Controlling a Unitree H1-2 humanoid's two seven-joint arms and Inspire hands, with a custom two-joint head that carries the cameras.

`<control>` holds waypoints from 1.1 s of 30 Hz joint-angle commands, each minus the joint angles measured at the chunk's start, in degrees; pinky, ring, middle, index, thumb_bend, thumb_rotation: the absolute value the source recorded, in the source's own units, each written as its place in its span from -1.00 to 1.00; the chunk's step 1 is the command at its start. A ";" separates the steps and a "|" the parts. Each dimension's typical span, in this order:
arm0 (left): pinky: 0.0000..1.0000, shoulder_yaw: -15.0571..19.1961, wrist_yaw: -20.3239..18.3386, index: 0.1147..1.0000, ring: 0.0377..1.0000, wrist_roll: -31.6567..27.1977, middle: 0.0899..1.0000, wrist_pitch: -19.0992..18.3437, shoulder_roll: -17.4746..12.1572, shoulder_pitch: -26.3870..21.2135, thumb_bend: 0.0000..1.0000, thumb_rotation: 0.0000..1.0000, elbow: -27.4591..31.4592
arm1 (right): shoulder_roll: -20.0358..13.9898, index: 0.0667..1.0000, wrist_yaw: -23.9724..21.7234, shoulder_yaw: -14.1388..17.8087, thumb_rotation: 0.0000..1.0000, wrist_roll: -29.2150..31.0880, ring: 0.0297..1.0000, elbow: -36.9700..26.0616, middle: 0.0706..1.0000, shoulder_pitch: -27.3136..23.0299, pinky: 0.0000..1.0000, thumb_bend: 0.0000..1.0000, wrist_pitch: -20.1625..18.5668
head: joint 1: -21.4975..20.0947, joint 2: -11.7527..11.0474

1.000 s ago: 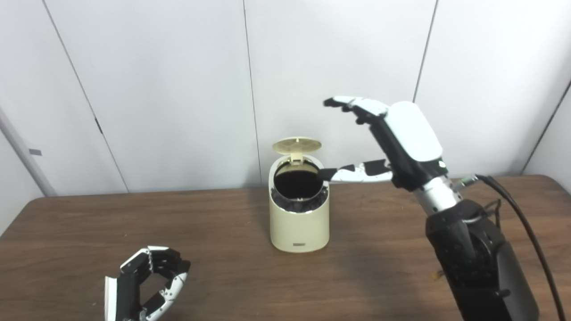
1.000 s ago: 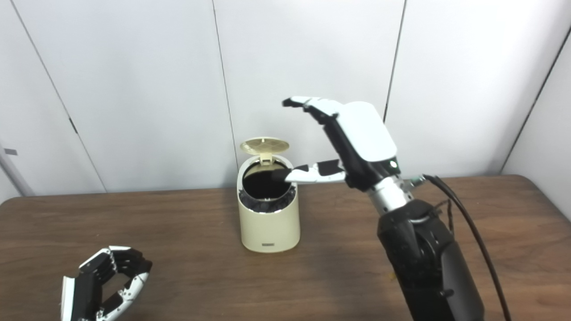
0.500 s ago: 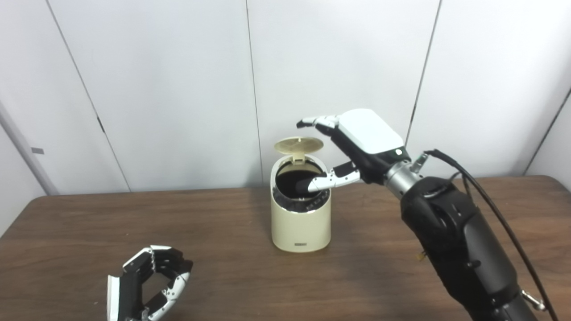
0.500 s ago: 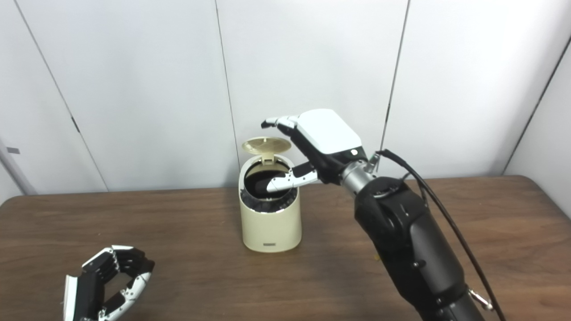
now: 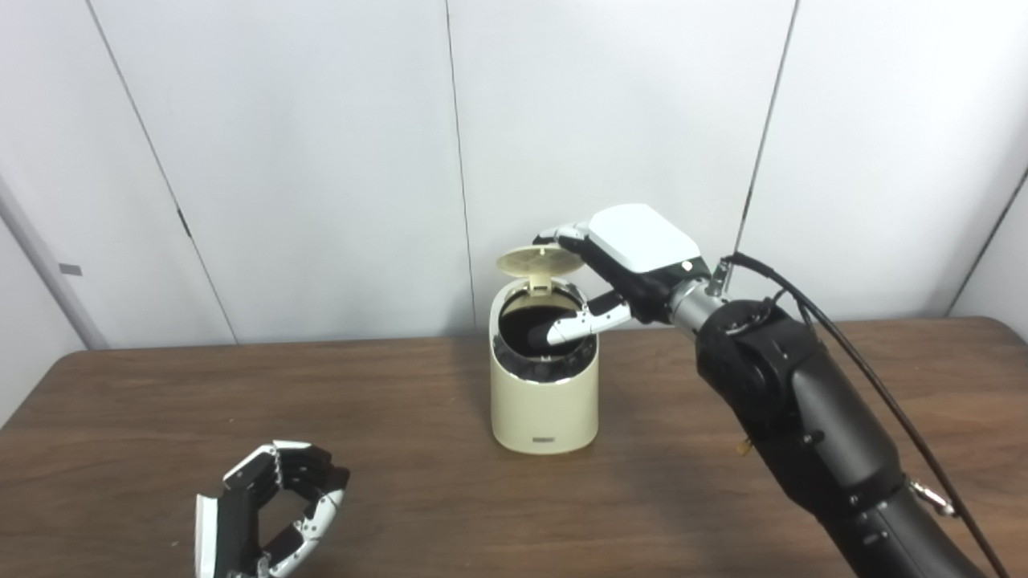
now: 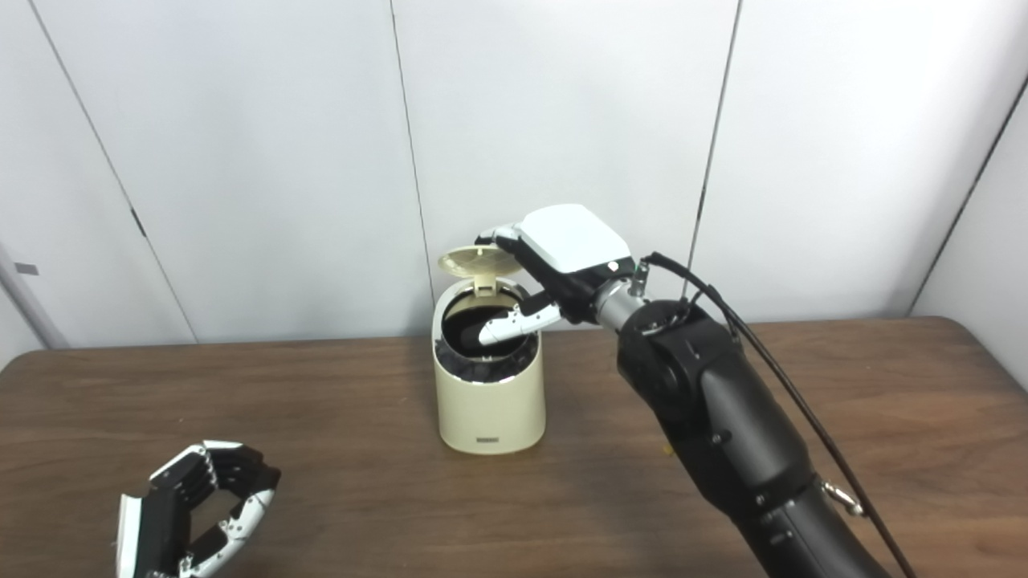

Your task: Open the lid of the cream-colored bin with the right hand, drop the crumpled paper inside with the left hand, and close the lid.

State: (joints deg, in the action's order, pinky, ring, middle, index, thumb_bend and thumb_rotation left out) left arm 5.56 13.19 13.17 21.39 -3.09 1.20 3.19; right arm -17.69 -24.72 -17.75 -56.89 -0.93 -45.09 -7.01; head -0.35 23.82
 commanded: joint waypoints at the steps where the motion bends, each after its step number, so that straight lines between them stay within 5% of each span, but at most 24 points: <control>1: -0.28 -0.69 0.22 -0.16 -0.17 1.01 -0.14 1.68 0.82 1.11 -0.03 -0.87 -0.18 | -0.54 0.65 0.55 0.64 0.61 0.29 0.68 -1.37 0.68 -3.26 0.53 0.80 -0.54 | 0.06 -0.06; 16: -0.28 -0.58 0.18 -0.17 -0.18 0.23 -0.15 3.10 0.88 0.40 -0.03 -0.87 -0.73 | -2.23 0.54 -0.67 0.67 0.58 2.38 0.58 -10.37 0.57 2.05 0.41 0.77 1.44 | -0.43 0.05; 33: -0.27 -0.41 -0.02 -0.17 -0.17 0.17 -0.13 3.14 0.86 0.47 -0.03 -0.87 -0.66 | -2.76 0.51 -10.91 -0.06 0.67 2.02 0.58 -14.95 0.55 1.56 0.38 0.85 -0.85 | -0.46 0.50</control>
State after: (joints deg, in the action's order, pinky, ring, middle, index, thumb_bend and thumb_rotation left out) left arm 5.57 13.17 13.07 23.21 -2.68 1.07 3.05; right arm -20.31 -35.56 -18.22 -54.49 -15.16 -40.96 -6.98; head -0.79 24.26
